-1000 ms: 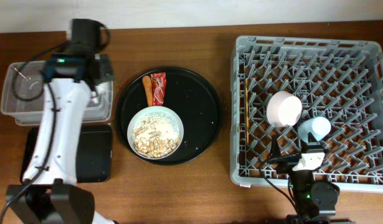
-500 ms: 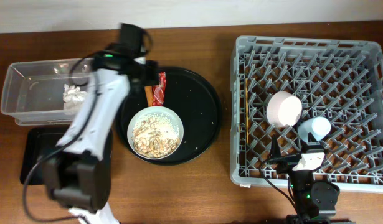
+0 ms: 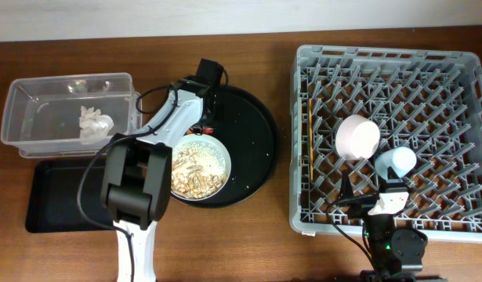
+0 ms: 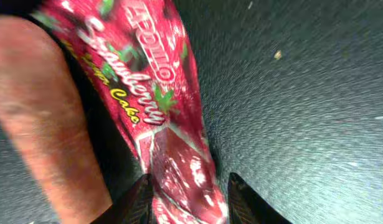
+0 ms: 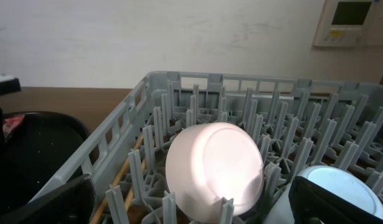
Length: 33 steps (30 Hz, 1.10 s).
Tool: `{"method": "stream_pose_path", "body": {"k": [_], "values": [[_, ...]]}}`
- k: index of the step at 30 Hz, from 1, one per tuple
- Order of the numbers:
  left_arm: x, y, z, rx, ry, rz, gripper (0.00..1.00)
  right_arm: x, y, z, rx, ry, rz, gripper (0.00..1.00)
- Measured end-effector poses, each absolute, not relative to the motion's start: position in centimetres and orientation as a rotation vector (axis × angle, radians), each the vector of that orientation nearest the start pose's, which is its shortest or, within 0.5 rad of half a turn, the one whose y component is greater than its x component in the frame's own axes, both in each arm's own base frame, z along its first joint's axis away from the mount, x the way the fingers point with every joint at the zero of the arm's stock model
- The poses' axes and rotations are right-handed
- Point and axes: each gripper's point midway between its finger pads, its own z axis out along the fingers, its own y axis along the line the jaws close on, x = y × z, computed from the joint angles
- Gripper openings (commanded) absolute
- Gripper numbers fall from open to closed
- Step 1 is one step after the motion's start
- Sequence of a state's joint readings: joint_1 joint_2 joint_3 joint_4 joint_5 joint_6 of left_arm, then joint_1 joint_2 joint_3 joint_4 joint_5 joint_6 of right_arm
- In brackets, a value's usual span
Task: Sort waste into correct bins and load items into the dishwasher rack
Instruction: 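Grasp the red snack wrapper with the left gripper and drop it in the clear bin, then grasp the carrot with the left gripper and place it on the black tray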
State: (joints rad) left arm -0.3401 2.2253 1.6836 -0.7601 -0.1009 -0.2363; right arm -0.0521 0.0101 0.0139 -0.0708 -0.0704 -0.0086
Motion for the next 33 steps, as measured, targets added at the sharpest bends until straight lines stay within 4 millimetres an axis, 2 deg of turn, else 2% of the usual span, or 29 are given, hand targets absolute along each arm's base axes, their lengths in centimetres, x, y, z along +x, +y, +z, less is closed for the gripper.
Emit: {"method": "stream_pose_path", "body": {"k": [1, 3, 5, 6, 7, 8, 10, 12, 13, 14, 15, 16, 17, 18, 19, 20, 21, 22, 24, 26, 27, 30, 32, 33], "values": [[46.4, -14.7, 0.7, 0.138, 2.861, 0.025, 0.18, 24.6, -0.1, 16.1, -0.018, 1.637, 0.011, 0.98], [46.5, -14.9, 0.7, 0.142, 2.858, 0.015, 0.00, 24.6, -0.1, 16.1, -0.018, 1.637, 0.011, 0.98], [46.0, -14.7, 1.0, 0.147, 2.900, 0.034, 0.00, 24.6, -0.1, 16.1, -0.018, 1.637, 0.011, 0.98], [46.0, -14.7, 1.8, 0.152, 2.915, 0.041, 0.00, 24.6, -0.1, 16.1, -0.019, 1.637, 0.011, 0.98], [47.3, -15.2, 4.6, 0.147, 2.875, 0.023, 0.00, 24.6, -0.1, 16.1, -0.018, 1.637, 0.011, 0.98], [47.7, -15.3, 5.9, 0.145, 2.859, 0.018, 0.00, 24.6, -0.1, 16.1, -0.019, 1.637, 0.011, 0.98], [46.6, -14.2, 11.5, 0.096, 2.868, 0.049, 0.00, 24.6, -0.1, 16.1, -0.019, 1.637, 0.011, 0.98], [44.5, -10.2, 16.5, -0.107, 2.857, 0.123, 0.00, 24.6, -0.1, 16.1, -0.018, 1.637, 0.011, 0.98], [43.9, -8.1, 17.8, -0.196, 2.848, 0.157, 0.00, 24.6, -0.1, 16.1, -0.018, 1.637, 0.011, 0.98], [43.3, -3.6, 19.6, -0.390, 2.813, 0.210, 0.00, 24.6, -0.1, 16.1, -0.018, 1.637, 0.011, 0.98], [43.3, -0.3, 19.9, -0.531, 2.782, 0.244, 0.00, 24.6, -0.1, 16.1, -0.018, 1.637, 0.011, 0.98], [43.4, 2.2, 19.7, -0.639, 2.757, 0.256, 0.01, 24.6, -0.1, 16.1, -0.018, 1.637, 0.011, 0.98], [43.3, 4.2, 19.0, -0.727, 2.749, 0.262, 0.08, 24.6, -0.1, 16.1, -0.018, 1.637, 0.011, 0.98], [43.0, 6.3, 17.9, -0.818, 2.744, 0.255, 0.31, 24.6, -0.1, 16.1, -0.018, 1.637, 0.011, 0.98], [42.8, 7.5, 16.8, -0.887, 2.742, 0.234, 0.37, 24.6, -0.1, 16.1, -0.018, 1.637, 0.011, 0.98], [42.6, 8.1, 16.0, -0.924, 2.750, 0.213, 0.53, 24.6, -0.1, 16.1, -0.019, 1.637, 0.011, 0.98], [42.6, 8.4, 15.3, -0.954, 2.749, 0.185, 0.63, 24.6, -0.1, 16.1, -0.019, 1.637, 0.011, 0.98], [42.6, 8.4, 15.0, -0.962, 2.754, 0.169, 0.66, 24.6, -0.1, 16.1, -0.019, 1.637, 0.011, 0.98], [42.6, 7.8, 14.9, -0.959, 2.772, 0.112, 0.66, 24.6, -0.1, 16.1, -0.018, 1.637, 0.011, 0.98], [43.1, 6.6, 15.4, -0.919, 2.772, 0.066, 0.62, 24.6, -0.1, 16.1, -0.019, 1.637, 0.011, 0.98], [43.5, 4.7, 15.9, -0.826, 2.784, 0.041, 0.60, 24.6, -0.1, 16.1, -0.019, 1.637, 0.011, 0.98], [46.2, -3.0, 16.7, -0.420, 2.765, -0.020, 0.60, 24.6, -0.1, 16.1, -0.018, 1.638, 0.011, 0.98], [46.9, -8.8, 15.7, -0.185, 2.749, -0.055, 0.59, 24.6, -0.1, 16.1, -0.018, 1.637, 0.011, 0.98], [47.1, -10.5, 14.5, -0.124, 2.754, -0.060, 0.59, 24.6, -0.1, 16.0, -0.018, 1.638, 0.011, 0.98]]}}
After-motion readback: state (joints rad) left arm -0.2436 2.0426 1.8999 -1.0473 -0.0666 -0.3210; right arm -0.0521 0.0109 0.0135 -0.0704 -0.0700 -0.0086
